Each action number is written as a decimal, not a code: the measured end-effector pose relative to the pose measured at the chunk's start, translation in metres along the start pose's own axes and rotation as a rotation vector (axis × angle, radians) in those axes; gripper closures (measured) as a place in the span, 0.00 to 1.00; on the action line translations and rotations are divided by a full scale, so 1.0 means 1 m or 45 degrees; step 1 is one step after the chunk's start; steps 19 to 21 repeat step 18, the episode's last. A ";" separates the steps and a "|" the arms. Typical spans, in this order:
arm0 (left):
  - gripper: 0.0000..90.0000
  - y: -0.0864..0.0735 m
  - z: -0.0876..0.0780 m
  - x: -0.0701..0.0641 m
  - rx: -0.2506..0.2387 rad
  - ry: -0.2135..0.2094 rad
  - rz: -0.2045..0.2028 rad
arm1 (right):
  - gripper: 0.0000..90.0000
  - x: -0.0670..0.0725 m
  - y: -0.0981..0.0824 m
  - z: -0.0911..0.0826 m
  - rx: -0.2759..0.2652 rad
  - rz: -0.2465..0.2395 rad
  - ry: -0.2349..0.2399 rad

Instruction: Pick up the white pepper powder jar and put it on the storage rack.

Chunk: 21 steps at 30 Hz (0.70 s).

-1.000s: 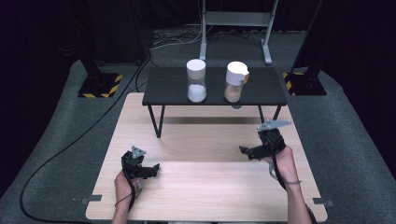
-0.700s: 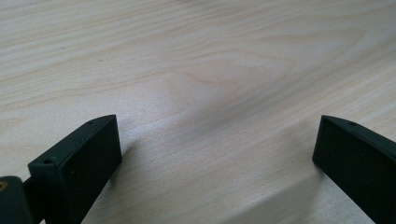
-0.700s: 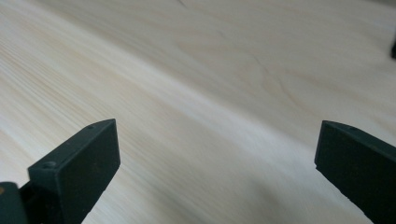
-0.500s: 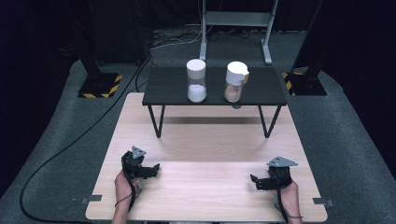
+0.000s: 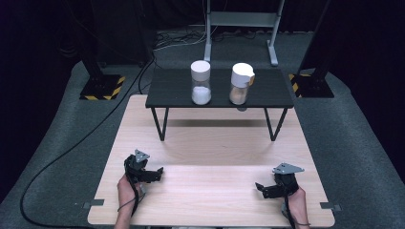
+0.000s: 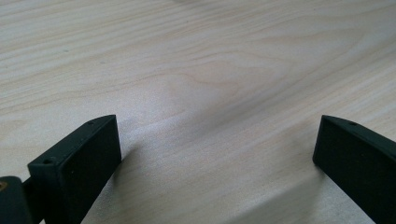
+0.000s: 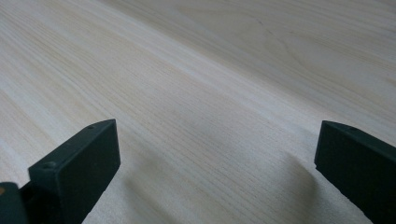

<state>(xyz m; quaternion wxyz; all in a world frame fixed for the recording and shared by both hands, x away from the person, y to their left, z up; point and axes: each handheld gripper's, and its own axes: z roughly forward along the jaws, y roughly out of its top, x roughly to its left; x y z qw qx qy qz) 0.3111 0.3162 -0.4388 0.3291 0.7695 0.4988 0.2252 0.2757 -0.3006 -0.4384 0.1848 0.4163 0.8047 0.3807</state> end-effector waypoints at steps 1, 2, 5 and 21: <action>0.01 0.000 0.000 0.000 0.000 0.000 0.000 | 0.00 0.000 -0.001 0.000 -0.004 0.007 -0.001; 0.01 0.000 0.000 0.000 0.000 0.000 0.000 | 0.00 -0.001 -0.001 -0.001 -0.007 0.018 -0.001; 0.01 0.000 0.000 0.000 0.001 -0.002 -0.003 | 0.00 -0.002 -0.002 -0.001 -0.015 0.034 -0.003; 0.01 0.000 0.000 0.000 0.001 -0.002 -0.003 | 0.00 -0.005 -0.005 -0.002 -0.034 0.031 0.016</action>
